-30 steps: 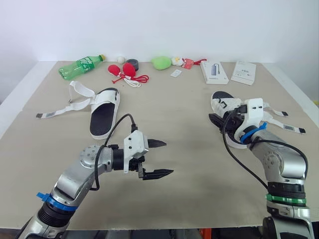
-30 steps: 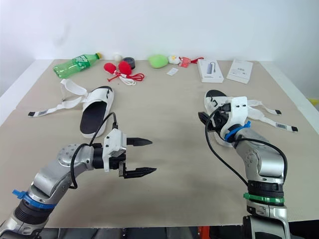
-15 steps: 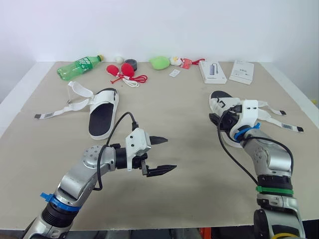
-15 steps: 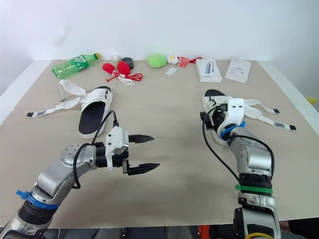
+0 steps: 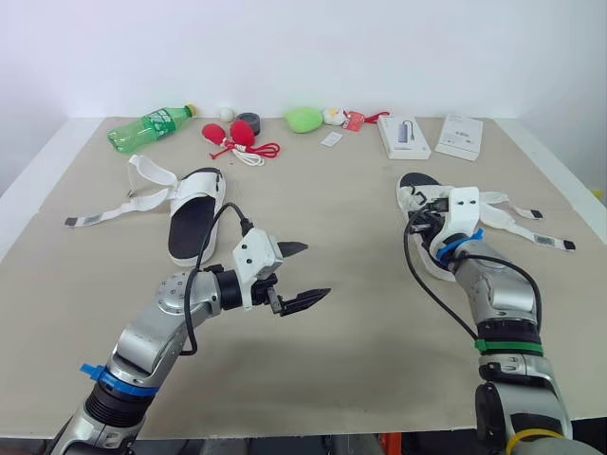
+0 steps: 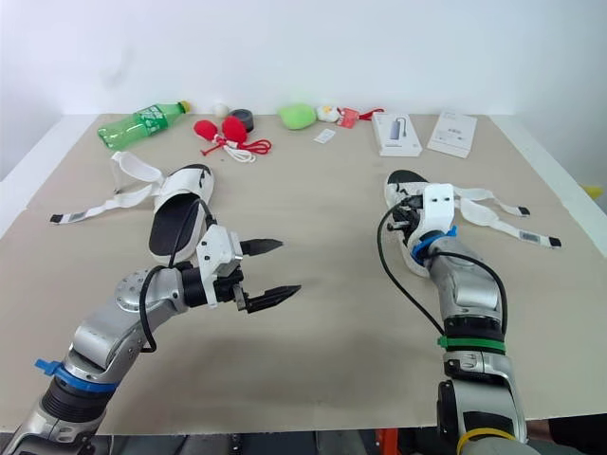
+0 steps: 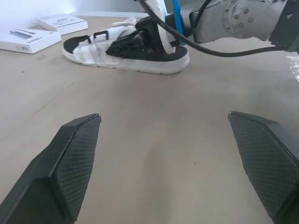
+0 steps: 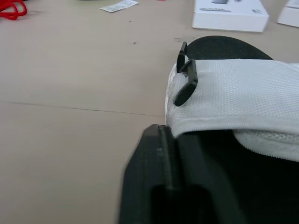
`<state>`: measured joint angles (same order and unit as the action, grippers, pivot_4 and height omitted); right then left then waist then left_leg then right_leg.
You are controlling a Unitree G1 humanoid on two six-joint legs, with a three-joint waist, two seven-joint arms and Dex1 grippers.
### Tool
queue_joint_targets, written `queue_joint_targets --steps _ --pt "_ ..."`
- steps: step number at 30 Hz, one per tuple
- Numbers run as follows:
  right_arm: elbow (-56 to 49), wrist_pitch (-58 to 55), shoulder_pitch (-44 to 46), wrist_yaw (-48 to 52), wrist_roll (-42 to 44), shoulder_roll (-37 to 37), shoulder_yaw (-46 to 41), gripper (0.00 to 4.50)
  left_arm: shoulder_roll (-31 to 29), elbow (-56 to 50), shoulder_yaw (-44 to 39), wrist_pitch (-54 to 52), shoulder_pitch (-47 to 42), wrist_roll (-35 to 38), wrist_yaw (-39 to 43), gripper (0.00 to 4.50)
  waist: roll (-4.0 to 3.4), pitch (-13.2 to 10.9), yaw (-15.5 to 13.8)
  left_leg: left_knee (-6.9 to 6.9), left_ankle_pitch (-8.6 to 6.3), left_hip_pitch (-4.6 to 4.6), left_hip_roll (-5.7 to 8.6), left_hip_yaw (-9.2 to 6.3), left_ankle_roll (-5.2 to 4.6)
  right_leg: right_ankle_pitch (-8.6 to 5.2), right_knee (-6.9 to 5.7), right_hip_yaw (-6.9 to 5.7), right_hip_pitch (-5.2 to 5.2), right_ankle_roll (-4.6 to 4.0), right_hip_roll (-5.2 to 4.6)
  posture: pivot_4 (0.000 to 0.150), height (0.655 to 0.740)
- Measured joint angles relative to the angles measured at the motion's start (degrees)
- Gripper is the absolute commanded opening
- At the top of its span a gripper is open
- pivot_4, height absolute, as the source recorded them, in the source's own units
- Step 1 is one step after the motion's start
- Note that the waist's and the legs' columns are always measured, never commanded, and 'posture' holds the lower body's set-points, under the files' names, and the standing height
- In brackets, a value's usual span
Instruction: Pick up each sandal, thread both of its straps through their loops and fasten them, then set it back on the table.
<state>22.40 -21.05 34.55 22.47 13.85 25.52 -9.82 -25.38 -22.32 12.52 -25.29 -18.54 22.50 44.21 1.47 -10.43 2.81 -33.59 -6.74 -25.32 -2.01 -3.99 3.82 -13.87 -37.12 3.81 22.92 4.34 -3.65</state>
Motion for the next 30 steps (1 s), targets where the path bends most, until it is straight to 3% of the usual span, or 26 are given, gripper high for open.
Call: queue_joint_targets --steps 3,7,8,12,18,30 --pt "0.3 0.9 0.0 4.5 0.5 0.0 1.0 0.06 -0.4 -0.1 0.0 0.0 0.4 0.0 0.1 4.50 0.00 0.0 0.0 0.00 0.00 0.01 -0.10 0.00 0.00 0.03 0.00 0.04 0.01 -0.05 0.12 0.150 0.7400" --pt "-4.6 0.8 -2.2 20.5 3.7 2.9 5.8 0.06 -2.4 -0.7 -0.2 0.2 1.7 0.1 1.5 4.50 -0.03 0.0 0.0 0.06 0.00 0.03 -0.22 0.01 0.00 0.02 0.00 0.05 0.04 -0.10 0.24 0.150 0.7400" --pt "-8.8 0.7 -4.3 29.4 5.5 5.7 8.9 0.06 -3.5 -0.7 -0.9 0.4 2.2 0.1 2.6 4.50 -0.06 0.0 0.0 0.08 -0.01 0.03 -0.24 0.01 0.01 -0.02 0.00 0.05 0.05 -0.12 0.26 0.150 0.7400" --pt "-14.8 2.8 -8.9 45.7 7.5 12.6 13.5 0.06 -5.8 -0.8 -2.4 1.0 3.0 0.5 4.7 4.50 -0.08 -0.1 -0.5 0.08 -0.03 0.01 -0.23 0.02 0.04 -0.08 0.01 0.06 0.04 -0.13 0.24 0.150 0.7400" --pt "-16.6 12.0 -11.6 63.5 8.3 18.2 16.5 0.06 -8.2 -1.2 -4.6 1.7 4.1 2.5 8.1 4.50 -0.07 -0.1 -0.2 0.03 -0.04 0.05 -0.28 0.11 0.06 -0.03 0.02 0.10 0.06 -0.17 0.25 0.150 0.7400" --pt "-11.5 26.4 -8.6 66.7 11.9 22.2 26.1 0.06 -10.1 -3.4 -4.6 1.4 6.6 4.3 10.2 4.50 -0.06 -0.1 -0.2 0.03 -0.04 0.11 -0.35 0.19 0.07 -0.01 0.02 0.12 0.06 -0.22 0.28 0.150 0.7400"
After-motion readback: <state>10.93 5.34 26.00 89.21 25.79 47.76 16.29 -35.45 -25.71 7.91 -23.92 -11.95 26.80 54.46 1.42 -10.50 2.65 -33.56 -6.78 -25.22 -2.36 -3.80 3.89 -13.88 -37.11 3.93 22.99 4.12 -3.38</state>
